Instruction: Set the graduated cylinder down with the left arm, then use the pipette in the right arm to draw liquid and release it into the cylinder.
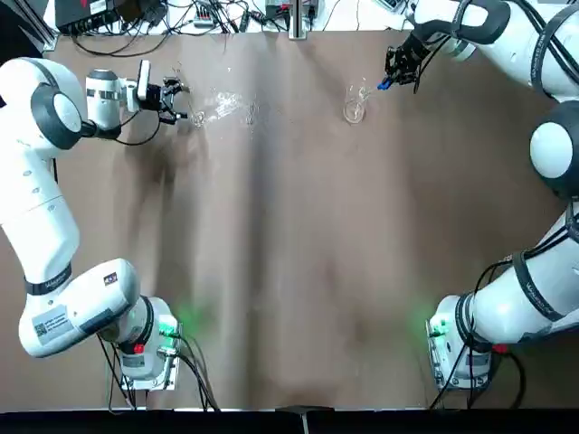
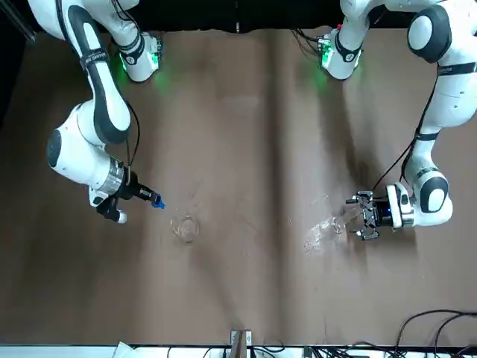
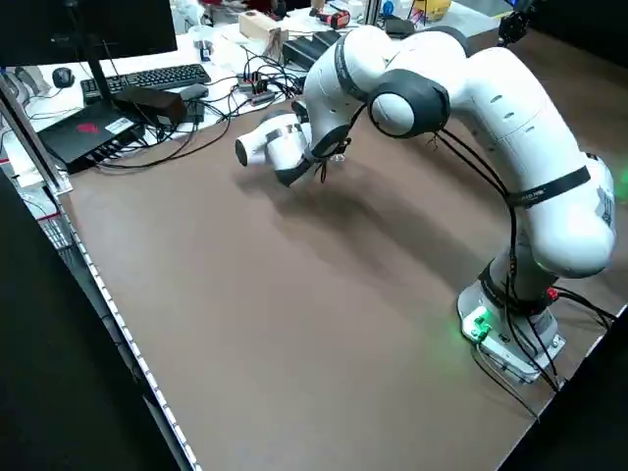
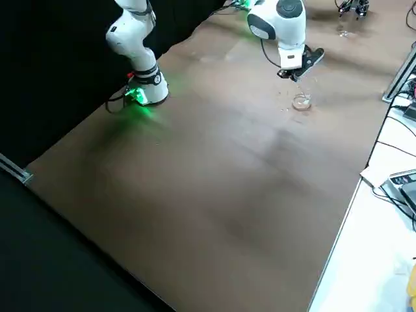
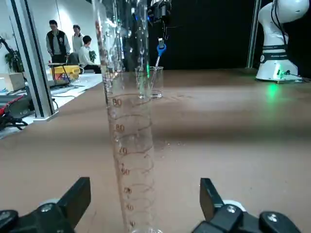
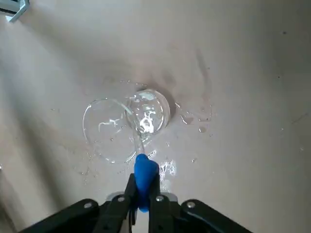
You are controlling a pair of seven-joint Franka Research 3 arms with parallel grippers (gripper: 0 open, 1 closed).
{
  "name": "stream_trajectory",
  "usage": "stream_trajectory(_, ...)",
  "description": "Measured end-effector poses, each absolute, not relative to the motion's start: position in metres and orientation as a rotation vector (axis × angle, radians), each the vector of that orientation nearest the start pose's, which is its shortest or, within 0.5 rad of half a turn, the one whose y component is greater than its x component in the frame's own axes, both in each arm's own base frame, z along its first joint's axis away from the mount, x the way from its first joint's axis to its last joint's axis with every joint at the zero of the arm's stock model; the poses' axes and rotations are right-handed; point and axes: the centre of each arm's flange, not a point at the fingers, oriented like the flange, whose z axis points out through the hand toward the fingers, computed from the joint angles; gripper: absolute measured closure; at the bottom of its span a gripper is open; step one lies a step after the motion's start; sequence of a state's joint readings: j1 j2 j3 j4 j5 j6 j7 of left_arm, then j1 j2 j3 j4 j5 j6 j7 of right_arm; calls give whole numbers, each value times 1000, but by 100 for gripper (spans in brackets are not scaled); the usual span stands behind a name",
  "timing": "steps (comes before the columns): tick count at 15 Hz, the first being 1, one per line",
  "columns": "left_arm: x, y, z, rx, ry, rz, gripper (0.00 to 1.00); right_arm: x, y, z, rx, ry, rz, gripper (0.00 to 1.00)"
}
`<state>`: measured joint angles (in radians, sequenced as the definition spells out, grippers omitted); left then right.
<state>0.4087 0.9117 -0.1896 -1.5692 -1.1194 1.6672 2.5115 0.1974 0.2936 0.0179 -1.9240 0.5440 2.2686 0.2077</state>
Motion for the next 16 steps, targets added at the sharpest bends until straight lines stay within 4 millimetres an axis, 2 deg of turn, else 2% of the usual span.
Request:
stream_trajectory(1, 638, 62, 126, 1325, -1404, 1152, 2, 605, 145, 347, -2673, 456, 58, 88)
stream_trajectory(3, 639, 56, 125, 1311, -1408, 1169, 1, 605, 145, 347, -2673, 455, 56, 77)
stream_trajectory(4, 639, 54, 124, 1304, -1412, 1172, 6, 605, 146, 347, -2673, 455, 56, 73)
stream_trajectory(5, 639, 53, 122, 1299, -1416, 1174, 6, 605, 146, 348, -2673, 454, 56, 73)
stream_trajectory(6, 639, 52, 121, 1297, -1417, 1175, 11, 605, 146, 348, -2673, 454, 56, 73)
stream_trajectory(8, 639, 52, 121, 1296, -1418, 1176, 31, 606, 146, 348, -2672, 454, 56, 73)
stream_trajectory(9, 639, 51, 121, 1295, -1419, 1176, 36, 606, 146, 348, -2672, 454, 56, 73)
stream_trajectory(10, 639, 51, 121, 1295, -1418, 1176, 36, 606, 146, 348, -2672, 454, 55, 73)
stream_trajectory(12, 639, 50, 122, 1294, -1415, 1180, 47, 606, 146, 348, -2672, 453, 55, 73)
stream_trajectory(16, 639, 49, 122, 1294, -1413, 1183, 56, 606, 146, 348, -2672, 454, 54, 73)
